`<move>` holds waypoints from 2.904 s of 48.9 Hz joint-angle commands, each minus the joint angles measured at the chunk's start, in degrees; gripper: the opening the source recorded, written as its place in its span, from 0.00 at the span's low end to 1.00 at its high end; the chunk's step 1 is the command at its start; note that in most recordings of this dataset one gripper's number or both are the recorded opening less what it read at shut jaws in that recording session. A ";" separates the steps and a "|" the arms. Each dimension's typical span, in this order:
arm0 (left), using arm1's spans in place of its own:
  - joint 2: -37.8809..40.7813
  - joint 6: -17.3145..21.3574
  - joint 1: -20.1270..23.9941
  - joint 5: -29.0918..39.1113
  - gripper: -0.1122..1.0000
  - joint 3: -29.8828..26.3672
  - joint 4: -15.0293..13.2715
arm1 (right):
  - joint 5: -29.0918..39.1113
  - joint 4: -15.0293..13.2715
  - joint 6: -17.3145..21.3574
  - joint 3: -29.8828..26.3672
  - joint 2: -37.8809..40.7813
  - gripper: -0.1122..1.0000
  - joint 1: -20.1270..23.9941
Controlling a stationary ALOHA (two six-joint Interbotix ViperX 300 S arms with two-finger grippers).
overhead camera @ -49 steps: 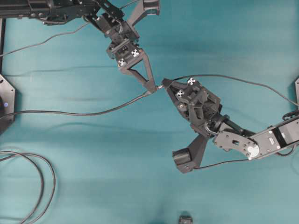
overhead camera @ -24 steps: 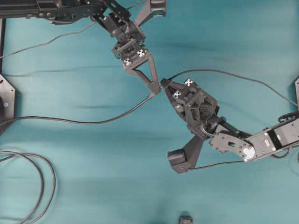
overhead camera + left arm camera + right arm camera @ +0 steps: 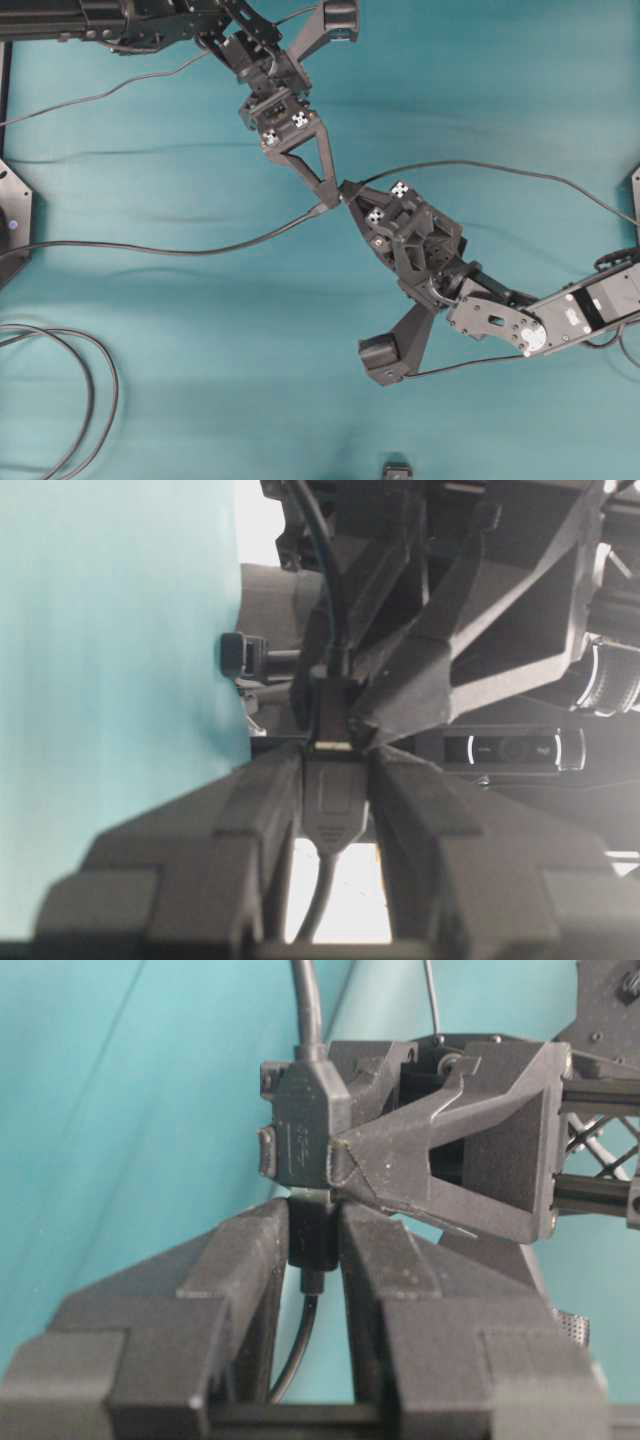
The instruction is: Insert the USB using both arms.
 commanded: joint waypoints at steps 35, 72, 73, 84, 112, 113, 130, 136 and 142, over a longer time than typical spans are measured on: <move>0.26 -0.79 0.97 -0.35 0.32 -4.75 -0.35 | -1.23 -0.26 0.53 -2.11 -0.62 0.28 2.29; -0.18 -1.67 0.53 1.14 0.32 -4.92 -0.35 | 1.93 0.35 5.01 -2.29 -0.35 0.28 1.67; -0.18 -1.93 0.44 1.14 0.32 -4.92 -0.35 | 1.93 0.35 5.71 -2.29 -0.44 0.28 1.58; -0.18 -2.72 0.26 1.23 0.32 -4.92 -0.35 | 1.67 0.35 11.51 -2.37 -0.35 0.47 1.14; -0.26 -3.78 -0.62 0.44 0.31 -3.43 -0.35 | 17.40 1.49 11.78 -5.19 -2.11 0.86 6.77; -0.18 -3.78 -0.62 0.09 0.31 -3.34 -0.35 | 17.93 1.49 11.78 -5.36 -2.29 0.86 6.94; -1.67 -4.48 -1.05 -8.17 0.31 -2.90 10.72 | 24.17 5.62 18.63 -6.68 -6.77 0.85 10.55; -3.43 -5.98 -1.93 -15.73 0.31 -2.90 19.78 | 24.17 10.02 24.52 -5.89 -10.90 0.84 11.16; -4.31 -7.38 -3.52 -22.85 0.31 -3.34 28.83 | 23.03 15.56 26.98 -4.92 -14.41 0.84 11.25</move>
